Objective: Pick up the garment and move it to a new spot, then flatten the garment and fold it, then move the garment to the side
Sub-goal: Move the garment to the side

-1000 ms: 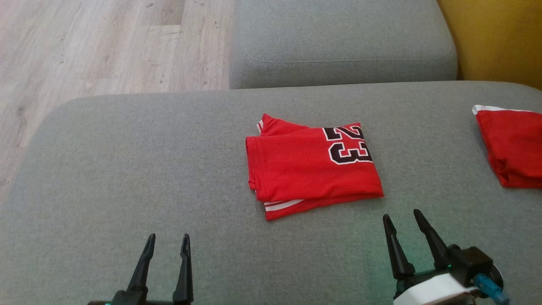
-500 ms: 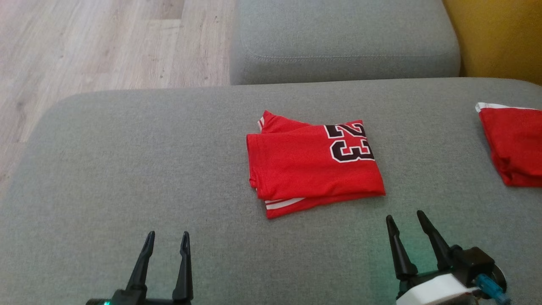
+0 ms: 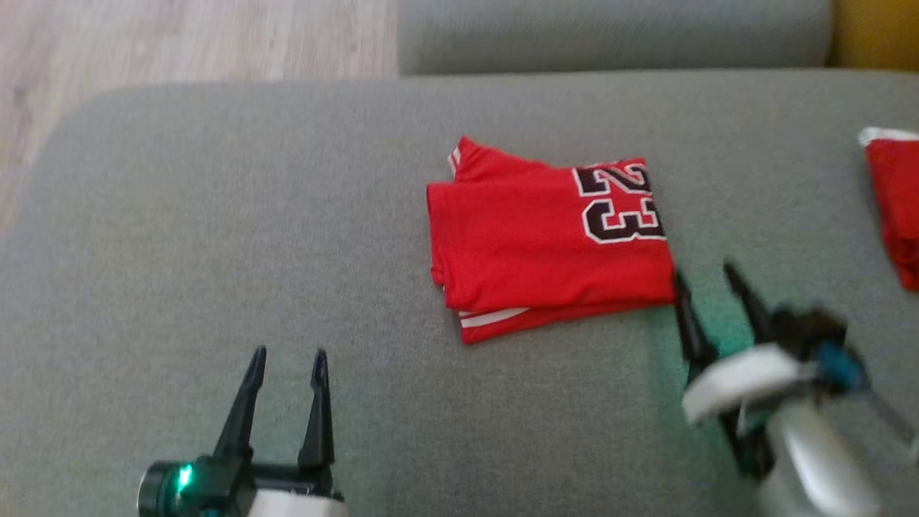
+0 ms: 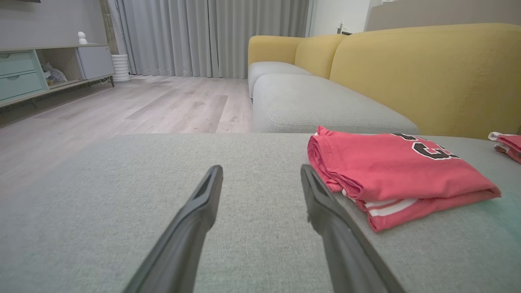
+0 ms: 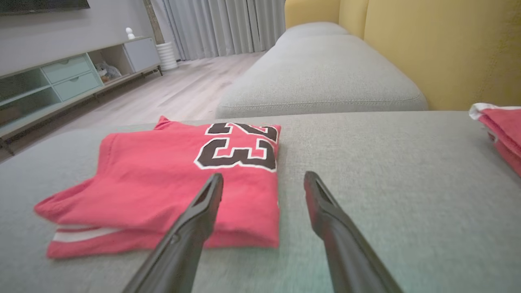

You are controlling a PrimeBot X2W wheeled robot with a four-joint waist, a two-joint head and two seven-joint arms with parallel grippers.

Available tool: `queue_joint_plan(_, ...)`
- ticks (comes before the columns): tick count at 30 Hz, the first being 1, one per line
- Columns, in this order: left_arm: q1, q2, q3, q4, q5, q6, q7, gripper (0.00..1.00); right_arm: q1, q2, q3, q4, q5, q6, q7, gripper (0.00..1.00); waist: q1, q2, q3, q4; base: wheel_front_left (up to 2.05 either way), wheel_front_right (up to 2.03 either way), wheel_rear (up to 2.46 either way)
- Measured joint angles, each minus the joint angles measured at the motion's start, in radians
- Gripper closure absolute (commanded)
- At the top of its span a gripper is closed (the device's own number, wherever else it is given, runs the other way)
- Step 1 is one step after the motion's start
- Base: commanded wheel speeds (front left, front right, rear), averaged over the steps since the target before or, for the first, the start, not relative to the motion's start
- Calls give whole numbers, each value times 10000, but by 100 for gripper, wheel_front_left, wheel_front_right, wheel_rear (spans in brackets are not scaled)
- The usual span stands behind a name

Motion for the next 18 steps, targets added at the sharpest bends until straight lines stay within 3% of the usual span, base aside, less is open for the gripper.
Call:
queue_joint_plan(6, -647, -6, -255, -58, 0, 73, 0, 0, -2245, -497, 198, 1248, 709, 0, 1499, 0, 0, 0, 850, 150, 0, 0, 0)
queue_joint_plan(11, -1036, -10, -422, -67, -8, 163, 0, 0, -2912, -715, 625, 1904, 1407, 0, 2738, 0, -1, 0, 1341, 354, 0, 0, 0)
queue_joint_plan(12, -1104, -12, -443, -73, -31, 169, 0, 0, -2959, -746, 790, 1971, 1578, 0, 2976, 11, -1, 0, 1436, 407, 0, 0, 0)
queue_joint_plan(13, -1154, -12, -460, -81, -31, 178, 0, 0, -2964, -757, 951, 1979, 1787, 0, 3114, 60, -2, 0, 1524, 455, 0, 0, 0)
queue_joint_plan(14, -1200, -12, -474, -94, -31, 238, 0, 0, -2967, -765, 1066, 1912, 2029, 0, 3139, 100, -2, 0, 1606, 492, 0, 0, 0)
queue_joint_plan(18, -1215, -13, -491, -132, -165, 341, 0, 0, -3123, -1011, 1511, 1576, 2520, 0, 3055, 100, -2, 0, 1831, 449, 0, 0, 0)
